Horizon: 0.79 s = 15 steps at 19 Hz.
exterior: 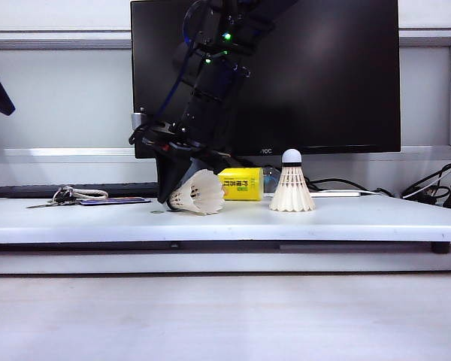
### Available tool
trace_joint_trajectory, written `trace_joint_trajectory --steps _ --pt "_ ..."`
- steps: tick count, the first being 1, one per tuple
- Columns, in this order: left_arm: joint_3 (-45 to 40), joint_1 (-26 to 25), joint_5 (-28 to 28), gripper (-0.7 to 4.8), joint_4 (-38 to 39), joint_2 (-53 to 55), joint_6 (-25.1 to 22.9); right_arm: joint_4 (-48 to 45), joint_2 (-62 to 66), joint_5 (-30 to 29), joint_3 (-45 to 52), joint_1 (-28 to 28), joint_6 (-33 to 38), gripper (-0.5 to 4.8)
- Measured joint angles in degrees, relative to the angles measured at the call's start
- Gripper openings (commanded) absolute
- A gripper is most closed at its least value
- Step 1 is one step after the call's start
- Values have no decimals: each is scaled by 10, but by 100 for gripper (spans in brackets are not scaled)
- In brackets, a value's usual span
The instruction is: Stack the badminton balls on the table vertically.
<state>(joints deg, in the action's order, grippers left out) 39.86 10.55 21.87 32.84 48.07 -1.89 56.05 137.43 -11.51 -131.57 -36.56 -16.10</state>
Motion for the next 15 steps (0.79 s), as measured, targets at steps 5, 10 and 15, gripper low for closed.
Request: trace_joint_trajectory --steps 5,10,15 --pt "0 0 0 157 0 0 0 0 3 0 0 0 0 198" --pt "0 0 0 157 1 0 -1 -1 11 0 -1 0 0 151" --pt "0 0 0 157 3 0 -2 -5 11 11 -2 0 0 135"
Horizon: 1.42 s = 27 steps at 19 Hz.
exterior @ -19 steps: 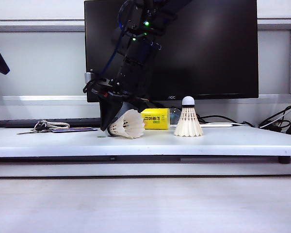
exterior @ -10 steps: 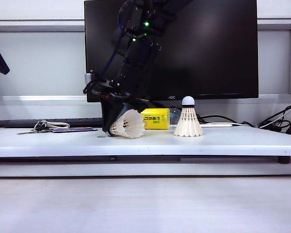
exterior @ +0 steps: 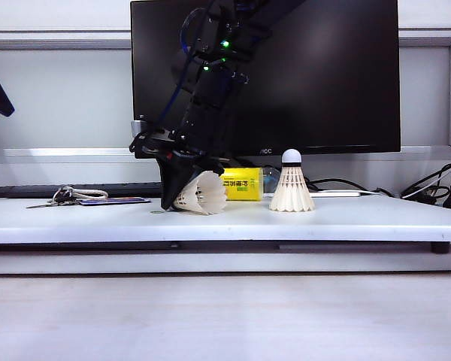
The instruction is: Stack the badminton balls on the table vertically.
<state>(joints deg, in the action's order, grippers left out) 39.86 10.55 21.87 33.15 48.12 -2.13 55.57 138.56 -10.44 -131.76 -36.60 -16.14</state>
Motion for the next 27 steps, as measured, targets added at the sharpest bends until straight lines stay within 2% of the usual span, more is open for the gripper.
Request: trace_joint_trajectory --steps 4,9,14,27 --pt "0 0 0 157 1 0 0 -1 4 2 -14 0 3 136" --pt "0 0 0 157 1 0 0 -14 5 -3 -127 5 56 138" --pt "0 0 0 157 0 0 0 -17 -5 -77 -204 38 137 138" --pt "0 0 0 157 1 0 0 -56 -74 -122 -204 75 192 149"
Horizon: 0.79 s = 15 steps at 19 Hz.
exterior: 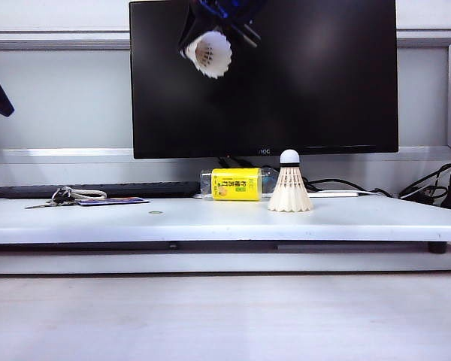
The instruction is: Stack the badminton balls on the table vertically.
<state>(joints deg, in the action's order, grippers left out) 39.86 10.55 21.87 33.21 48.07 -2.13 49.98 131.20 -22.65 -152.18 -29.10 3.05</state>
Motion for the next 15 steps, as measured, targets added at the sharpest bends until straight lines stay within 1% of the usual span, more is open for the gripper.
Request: trace_joint_trajectory --steps 10,15 --pt "0 0 0 157 -2 0 0 -13 -61 -1 0 28 12 149" --pt "0 0 0 157 -4 0 0 27 -117 -1 0 52 -21 149"
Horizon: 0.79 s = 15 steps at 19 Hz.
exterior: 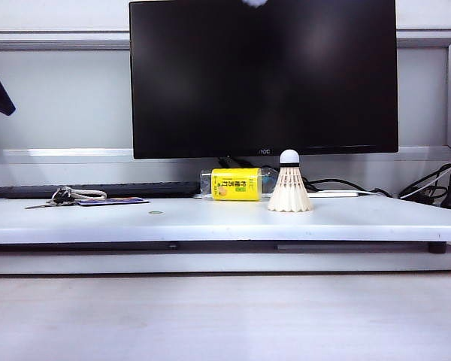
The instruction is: Stack the badminton balls on the table vertically.
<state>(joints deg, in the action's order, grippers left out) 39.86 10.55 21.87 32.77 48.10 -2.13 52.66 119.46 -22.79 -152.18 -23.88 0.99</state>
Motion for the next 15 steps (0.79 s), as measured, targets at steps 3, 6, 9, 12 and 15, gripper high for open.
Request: trace_joint_trajectory --steps 3,6,9,12,15 --pt "0 0 0 157 -1 0 0 12 -26 0 0 12 -7 148" --pt "0 0 1 157 -2 0 0 23 -66 -1 0 28 -15 149" --pt "0 0 10 157 -2 0 0 53 -100 -4 0 40 -26 148" --pt "0 0 22 157 -2 0 0 64 -146 -4 1 45 -28 148" --pt "0 0 26 157 -2 0 6 74 -193 -1 0 46 -38 148"
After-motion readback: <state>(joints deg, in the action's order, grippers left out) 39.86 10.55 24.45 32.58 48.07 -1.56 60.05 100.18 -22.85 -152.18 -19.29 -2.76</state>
